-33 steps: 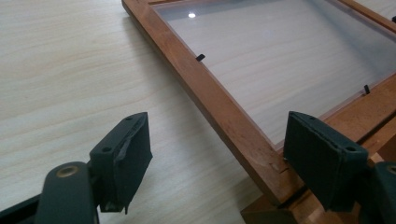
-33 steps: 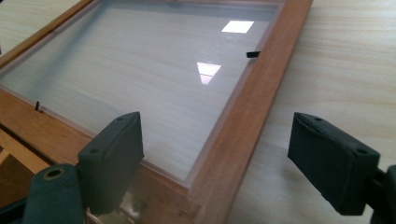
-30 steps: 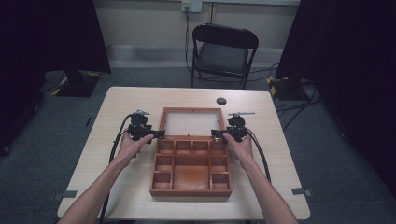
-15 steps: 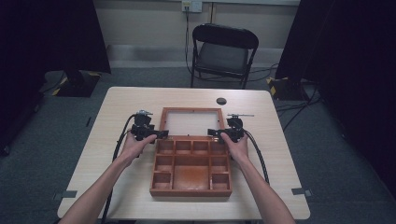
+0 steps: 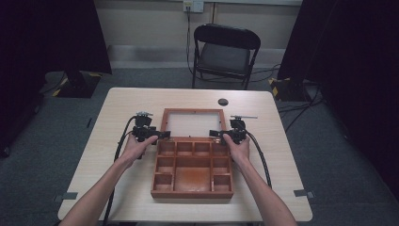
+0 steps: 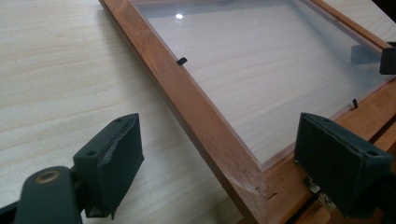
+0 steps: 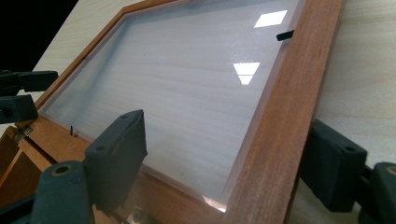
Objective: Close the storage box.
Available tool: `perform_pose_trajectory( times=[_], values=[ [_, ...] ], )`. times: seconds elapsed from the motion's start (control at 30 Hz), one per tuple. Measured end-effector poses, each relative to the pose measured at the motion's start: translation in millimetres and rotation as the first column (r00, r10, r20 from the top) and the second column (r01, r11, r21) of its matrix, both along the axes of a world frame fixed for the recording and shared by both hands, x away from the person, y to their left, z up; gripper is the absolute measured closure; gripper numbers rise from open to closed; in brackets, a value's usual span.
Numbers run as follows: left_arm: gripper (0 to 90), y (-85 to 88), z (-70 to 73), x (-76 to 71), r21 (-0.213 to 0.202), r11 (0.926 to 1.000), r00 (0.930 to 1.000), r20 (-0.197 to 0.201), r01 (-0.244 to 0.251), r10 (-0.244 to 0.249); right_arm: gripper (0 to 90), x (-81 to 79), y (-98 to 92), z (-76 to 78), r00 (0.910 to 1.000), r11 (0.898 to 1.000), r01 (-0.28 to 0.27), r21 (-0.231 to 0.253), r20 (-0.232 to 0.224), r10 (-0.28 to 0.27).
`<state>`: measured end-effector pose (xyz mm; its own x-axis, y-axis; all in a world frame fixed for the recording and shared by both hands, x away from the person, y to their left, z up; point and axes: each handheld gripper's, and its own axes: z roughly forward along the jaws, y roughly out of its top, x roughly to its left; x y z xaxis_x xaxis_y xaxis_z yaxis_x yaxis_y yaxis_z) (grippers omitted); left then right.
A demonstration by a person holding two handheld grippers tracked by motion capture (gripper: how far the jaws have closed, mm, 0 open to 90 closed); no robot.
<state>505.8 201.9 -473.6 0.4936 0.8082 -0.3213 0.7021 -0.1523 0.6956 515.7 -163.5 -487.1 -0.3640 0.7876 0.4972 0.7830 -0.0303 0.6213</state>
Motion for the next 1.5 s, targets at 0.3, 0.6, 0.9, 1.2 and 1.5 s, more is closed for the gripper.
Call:
perform_pose_trajectory(
  times=[0.3, 0.6, 0.9, 1.2, 1.5],
  values=[
    [20.5, -3.8, -2.8, 2.1, -0.022, 0.9998, 0.9999, -0.016, -0.004, 0.004, 21.3, -1.8, 0.9, 3.5, 0.9999, 1.0, 0.007, -0.021, 0.008, -0.007],
    [24.1, -8.9, -1.5, 3.2, -0.031, 0.9993, 0.9997, -0.016, 0.018, -0.019, 21.3, -3.0, 0.8, 3.5, 0.9996, 1.0, 0.008, -0.026, 0.026, -0.008],
    [21.9, -8.5, -2.6, 4.7, -0.045, 0.9988, 0.9996, -0.018, 0.021, -0.022, 21.5, -3.9, 2.3, 7.5, 0.9992, 0.999, 0.008, -0.051, 0.039, -0.006],
    [22.4, -9.0, -1.4, 4.3, -0.053, 0.9984, 0.9997, -0.016, 0.019, -0.02, 26.7, -6.1, -1.2, 12.0, 0.9977, 0.998, 0.004, -0.064, 0.067, 0.001],
    [25.0, -12.5, 4.2, 2.3, -0.034, 0.9989, 0.9994, 0.011, 0.033, -0.033, 34.5, -8.4, -5.5, 17.3, 0.9917, 0.998, 0.003, -0.064, 0.128, 0.005]
  ],
)
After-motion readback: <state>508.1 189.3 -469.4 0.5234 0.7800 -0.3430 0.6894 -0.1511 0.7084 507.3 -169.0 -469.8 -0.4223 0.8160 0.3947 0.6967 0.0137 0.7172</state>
